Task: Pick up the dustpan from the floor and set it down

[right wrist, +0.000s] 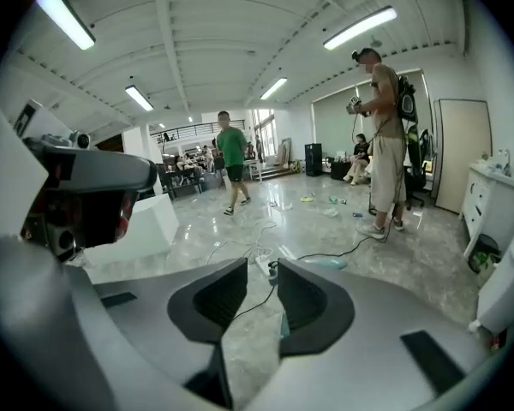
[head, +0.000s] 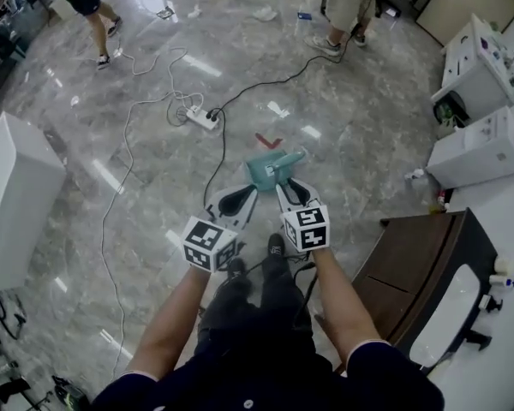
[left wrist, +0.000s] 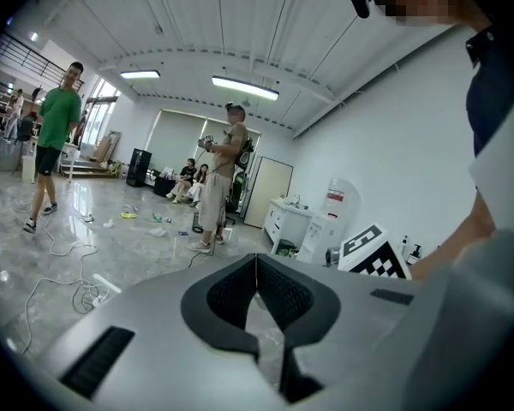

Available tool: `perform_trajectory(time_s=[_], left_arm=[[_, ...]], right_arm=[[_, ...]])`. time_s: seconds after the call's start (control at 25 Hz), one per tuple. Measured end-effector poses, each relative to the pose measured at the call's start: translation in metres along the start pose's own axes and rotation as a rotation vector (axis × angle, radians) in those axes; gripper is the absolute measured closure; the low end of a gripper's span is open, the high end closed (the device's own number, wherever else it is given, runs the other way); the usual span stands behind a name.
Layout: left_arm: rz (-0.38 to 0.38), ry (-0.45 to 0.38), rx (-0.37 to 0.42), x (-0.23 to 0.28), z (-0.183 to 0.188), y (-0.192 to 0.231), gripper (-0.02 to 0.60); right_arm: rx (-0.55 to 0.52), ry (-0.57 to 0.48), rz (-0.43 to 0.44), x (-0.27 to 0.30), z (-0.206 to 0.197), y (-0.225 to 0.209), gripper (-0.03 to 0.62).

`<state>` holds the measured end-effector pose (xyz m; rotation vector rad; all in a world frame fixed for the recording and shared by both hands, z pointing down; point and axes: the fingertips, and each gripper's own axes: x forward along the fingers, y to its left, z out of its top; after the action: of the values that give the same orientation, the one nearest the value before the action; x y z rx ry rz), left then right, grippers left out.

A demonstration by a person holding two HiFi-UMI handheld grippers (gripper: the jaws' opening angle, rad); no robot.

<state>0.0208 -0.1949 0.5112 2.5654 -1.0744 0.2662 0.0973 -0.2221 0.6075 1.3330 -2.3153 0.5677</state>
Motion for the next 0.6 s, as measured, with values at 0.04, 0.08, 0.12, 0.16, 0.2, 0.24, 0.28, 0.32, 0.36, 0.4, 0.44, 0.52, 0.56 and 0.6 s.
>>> perform_trajectory(time_s=[0.04, 0.08, 0.12, 0.16, 0.2, 0.24, 0.28, 0.32, 0.36, 0.4, 0.44, 0.52, 0.56, 0.6], left_arm=[[0.012, 0.008, 0.001, 0.007, -0.001, 0.002, 0.568], [0.024, 0.018, -0.002, 0.013, -0.003, 0.005, 0.568], [0.034, 0.029, -0.009, 0.018, -0.006, 0.009, 0.568], [0.045, 0.043, -0.018, 0.023, -0.009, 0.013, 0.568], [0.056, 0.057, -0.029, 0.027, -0.013, 0.017, 0.568], [0.068, 0.068, -0.04, 0.031, -0.017, 0.022, 0.568], [0.079, 0.074, -0.047, 0.037, -0.021, 0.027, 0.568], [0.09, 0.078, -0.051, 0.041, -0.024, 0.032, 0.568], [0.101, 0.084, -0.055, 0.045, -0.029, 0.035, 0.568], [0.111, 0.091, -0.058, 0.048, -0.033, 0.038, 0.568], [0.121, 0.099, -0.062, 0.05, -0.037, 0.04, 0.568], [0.139, 0.114, -0.071, 0.052, -0.044, 0.044, 0.568], [0.147, 0.122, -0.076, 0.053, -0.046, 0.045, 0.568], [0.153, 0.13, -0.083, 0.053, -0.047, 0.046, 0.568]], right_arm=[[0.001, 0.026, 0.02, 0.01, -0.007, -0.006, 0.496], [-0.003, 0.052, 0.036, 0.021, -0.014, -0.01, 0.486], [-0.011, 0.075, 0.045, 0.033, -0.02, -0.015, 0.473], [-0.019, 0.094, 0.048, 0.045, -0.027, -0.02, 0.473], [-0.025, 0.111, 0.049, 0.058, -0.034, -0.025, 0.471], [-0.028, 0.127, 0.05, 0.071, -0.041, -0.031, 0.463], [-0.029, 0.144, 0.054, 0.083, -0.048, -0.037, 0.448], [-0.031, 0.162, 0.06, 0.094, -0.055, -0.042, 0.436], [-0.036, 0.18, 0.069, 0.103, -0.062, -0.045, 0.43], [-0.045, 0.196, 0.08, 0.111, -0.068, -0.047, 0.428], [-0.058, 0.208, 0.091, 0.119, -0.073, -0.048, 0.43], [-0.093, 0.216, 0.109, 0.132, -0.078, -0.047, 0.43], [-0.109, 0.212, 0.113, 0.137, -0.079, -0.048, 0.43], [-0.12, 0.203, 0.113, 0.141, -0.078, -0.048, 0.43]])
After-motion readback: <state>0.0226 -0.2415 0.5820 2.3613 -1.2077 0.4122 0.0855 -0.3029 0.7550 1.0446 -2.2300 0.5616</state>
